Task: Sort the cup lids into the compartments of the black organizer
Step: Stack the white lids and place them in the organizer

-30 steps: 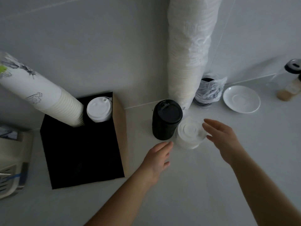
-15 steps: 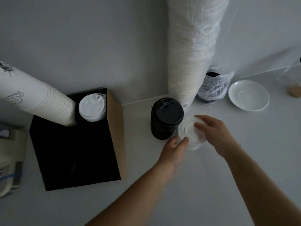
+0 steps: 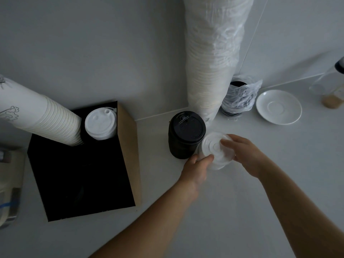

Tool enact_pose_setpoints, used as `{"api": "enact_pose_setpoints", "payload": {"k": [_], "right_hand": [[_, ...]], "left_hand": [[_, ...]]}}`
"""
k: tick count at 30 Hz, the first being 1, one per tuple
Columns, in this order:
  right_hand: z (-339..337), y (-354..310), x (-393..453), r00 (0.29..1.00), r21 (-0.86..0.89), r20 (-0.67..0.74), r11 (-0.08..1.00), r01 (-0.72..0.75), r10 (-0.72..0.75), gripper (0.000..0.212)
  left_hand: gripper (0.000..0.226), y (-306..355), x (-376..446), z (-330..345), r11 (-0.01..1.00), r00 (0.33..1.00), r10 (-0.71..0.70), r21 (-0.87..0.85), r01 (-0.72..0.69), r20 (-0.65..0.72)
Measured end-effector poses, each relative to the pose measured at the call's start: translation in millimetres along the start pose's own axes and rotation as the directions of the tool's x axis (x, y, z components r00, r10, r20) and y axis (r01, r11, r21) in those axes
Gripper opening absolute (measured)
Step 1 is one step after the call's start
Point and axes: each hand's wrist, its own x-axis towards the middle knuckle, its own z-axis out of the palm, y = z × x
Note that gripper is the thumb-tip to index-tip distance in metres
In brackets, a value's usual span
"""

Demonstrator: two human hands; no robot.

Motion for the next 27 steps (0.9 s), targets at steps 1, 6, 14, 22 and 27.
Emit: {"api": "enact_pose_setpoints", "payload": {"k": [1,6,14,22,27], "right_hand": [[0.1,-1.8,-1.8,1.0,0.001,0.016,1.0,-0.011,0.011,0.022],[-1.7,-0.3,-13.1,0.998,0.005,0.03,0.998,-0.056,0.056,0.024],[1.5,9.7,-35.4,0.999,0.015,0.018,0.999,-0.047,0.047,0.022],[11.7,10.9,-68.8,0.996,0.013,0.083,0.999,-0.039,0.038,0.023],[26.2,15.3,-87.3,0.994,0.038,0.112,0.999,-0.022,0.018,0.024]], "left_hand": [[0.056,-0.6,0.5,-0.6,1.0,1.0,-0.005,-0.014,0.005,-0.004],[0.034,-5.6,-3.4,-3.1,0.997,1.0,-0.022,-0.08,0.02,-0.017],[0.006,-15.9,-21.6,-6.8,0.981,0.999,-0.051,-0.187,0.054,0.018],[0.056,-37.0,-41.0,-24.0,0.972,0.998,0.059,-0.228,-0.054,0.013],[0.05,-47.9,-61.8,-49.2,0.982,0.995,0.09,-0.171,-0.082,0.043]]}}
